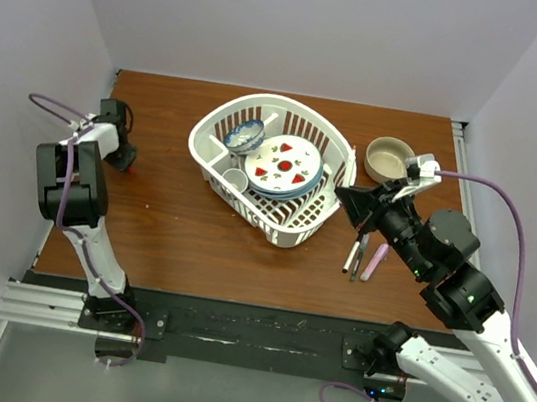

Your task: Insert the pens into the pen caps

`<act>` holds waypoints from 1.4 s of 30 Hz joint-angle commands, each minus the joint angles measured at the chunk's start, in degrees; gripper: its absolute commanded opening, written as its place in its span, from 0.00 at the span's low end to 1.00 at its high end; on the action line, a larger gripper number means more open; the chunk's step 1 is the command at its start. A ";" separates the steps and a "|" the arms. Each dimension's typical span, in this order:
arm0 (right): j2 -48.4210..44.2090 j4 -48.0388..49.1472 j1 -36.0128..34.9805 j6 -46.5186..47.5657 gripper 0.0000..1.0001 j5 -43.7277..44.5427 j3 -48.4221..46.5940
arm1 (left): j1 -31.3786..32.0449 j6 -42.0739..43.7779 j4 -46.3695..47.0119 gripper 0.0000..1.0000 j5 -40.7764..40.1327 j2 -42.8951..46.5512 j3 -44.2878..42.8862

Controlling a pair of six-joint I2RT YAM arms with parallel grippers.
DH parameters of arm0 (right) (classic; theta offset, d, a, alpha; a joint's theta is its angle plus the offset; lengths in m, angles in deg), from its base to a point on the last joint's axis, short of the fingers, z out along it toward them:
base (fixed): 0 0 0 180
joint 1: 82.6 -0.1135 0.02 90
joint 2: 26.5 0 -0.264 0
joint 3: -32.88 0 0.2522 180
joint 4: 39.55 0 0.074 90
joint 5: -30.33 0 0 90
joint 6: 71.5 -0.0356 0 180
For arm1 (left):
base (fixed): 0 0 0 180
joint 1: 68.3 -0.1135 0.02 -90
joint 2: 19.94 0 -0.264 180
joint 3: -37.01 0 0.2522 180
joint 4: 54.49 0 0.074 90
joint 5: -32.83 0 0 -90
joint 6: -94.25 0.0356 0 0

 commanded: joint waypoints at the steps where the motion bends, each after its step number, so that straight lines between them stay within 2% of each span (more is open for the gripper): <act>1: -1.48 -0.49 -0.01 -1.75 0.00 -0.39 1.32 | 2.39 2.27 -3.68 0.00 1.76 3.16 7.26; 10: -0.61 -0.58 -0.01 -2.72 0.00 -2.50 2.99 | 3.44 4.99 -0.86 0.00 4.12 16.86 13.59; 16: 0.36 4.15 -0.01 -2.63 0.00 -6.20 6.32 | 11.34 8.86 2.39 0.00 10.54 28.55 14.56; 22: 4.31 11.87 -0.01 -4.47 0.00 -15.92 10.10 | 21.28 6.49 4.49 0.00 14.74 39.19 13.15; 26: 10.45 21.90 -0.02 -8.94 0.00 -22.96 13.09 | 30.22 4.99 14.94 0.00 22.22 45.27 14.73; 32: 16.71 34.65 -1.50 -11.07 0.00 -24.92 15.82 | 38.94 -1.33 34.53 0.00 30.40 49.06 20.96; 36: 18.64 38.62 -5.54 -8.70 0.00 -20.37 16.09 | 42.20 -6.60 45.00 0.00 31.81 49.94 25.10; 42: 20.66 39.32 -8.45 -8.26 0.00 -17.71 16.26 | 43.61 -7.05 49.58 0.00 30.68 52.30 26.43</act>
